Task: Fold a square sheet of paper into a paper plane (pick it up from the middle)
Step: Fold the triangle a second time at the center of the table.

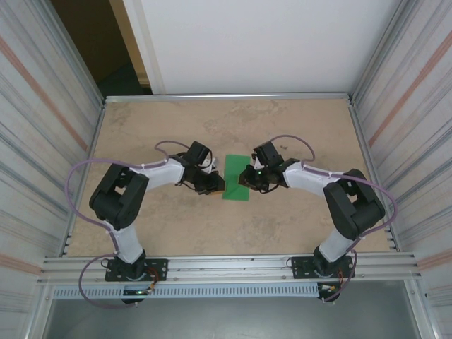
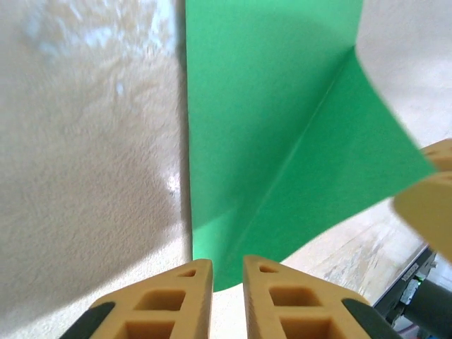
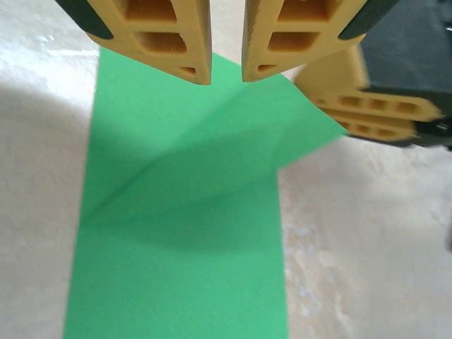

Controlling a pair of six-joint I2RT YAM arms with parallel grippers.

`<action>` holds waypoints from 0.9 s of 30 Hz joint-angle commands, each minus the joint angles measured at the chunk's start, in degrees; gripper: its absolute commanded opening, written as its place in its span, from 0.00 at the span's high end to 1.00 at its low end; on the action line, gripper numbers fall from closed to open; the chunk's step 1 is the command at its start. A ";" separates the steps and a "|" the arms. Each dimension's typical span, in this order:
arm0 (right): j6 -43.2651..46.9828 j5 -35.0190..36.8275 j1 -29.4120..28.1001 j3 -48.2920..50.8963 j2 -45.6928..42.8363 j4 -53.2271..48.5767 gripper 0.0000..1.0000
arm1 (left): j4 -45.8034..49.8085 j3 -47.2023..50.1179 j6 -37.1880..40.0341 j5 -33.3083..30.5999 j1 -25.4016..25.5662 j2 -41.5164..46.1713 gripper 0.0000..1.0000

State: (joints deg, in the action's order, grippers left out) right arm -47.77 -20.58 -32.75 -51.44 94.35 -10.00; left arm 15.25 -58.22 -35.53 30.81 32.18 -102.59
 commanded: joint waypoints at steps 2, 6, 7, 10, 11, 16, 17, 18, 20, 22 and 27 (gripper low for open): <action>0.05 -1.16 -0.83 0.85 0.65 -4.29 0.86 | -3.68 1.70 -0.53 -2.96 -0.37 3.58 0.78; 0.44 -3.57 -1.48 0.13 2.93 -3.99 0.88 | -8.52 3.55 2.67 -2.26 -0.37 6.68 0.74; 0.27 -3.71 -1.45 0.11 3.31 -3.80 0.88 | -9.96 4.26 3.80 -2.13 -0.32 7.44 0.72; 0.46 -3.73 -0.96 -0.45 4.41 -4.61 0.88 | -12.37 5.05 6.79 -1.63 -0.23 8.30 0.66; 0.71 -3.83 -0.76 -0.75 4.84 -5.05 0.88 | -12.63 4.77 7.64 -1.11 -0.23 8.08 0.65; 2.34 -3.34 0.20 -1.91 6.44 -8.52 0.88 | -11.23 0.88 12.06 0.52 1.63 4.98 0.60; 2.59 -3.16 0.49 -1.82 6.55 -9.08 0.88 | -10.11 -0.27 13.17 -0.57 2.29 4.16 0.59; 2.78 -3.22 0.80 -1.82 6.65 -9.53 0.88 | -8.81 -1.31 14.19 -1.87 2.80 3.54 0.58; 3.07 -3.22 1.24 -1.80 6.73 -10.08 0.88 | -7.06 -3.25 15.92 -3.27 3.39 1.90 0.58; 3.42 -3.09 1.48 -2.05 7.03 -10.86 0.88 | -6.98 -4.59 16.53 -3.03 3.46 0.37 0.59; 4.16 -3.00 1.66 -2.69 8.19 -12.36 0.88 | -6.25 -6.30 17.42 -3.26 3.49 -2.32 0.65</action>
State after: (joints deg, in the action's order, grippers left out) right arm -45.36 -24.25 -31.46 -53.36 100.75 -18.65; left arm 6.72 -62.94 -20.75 28.38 35.75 -103.70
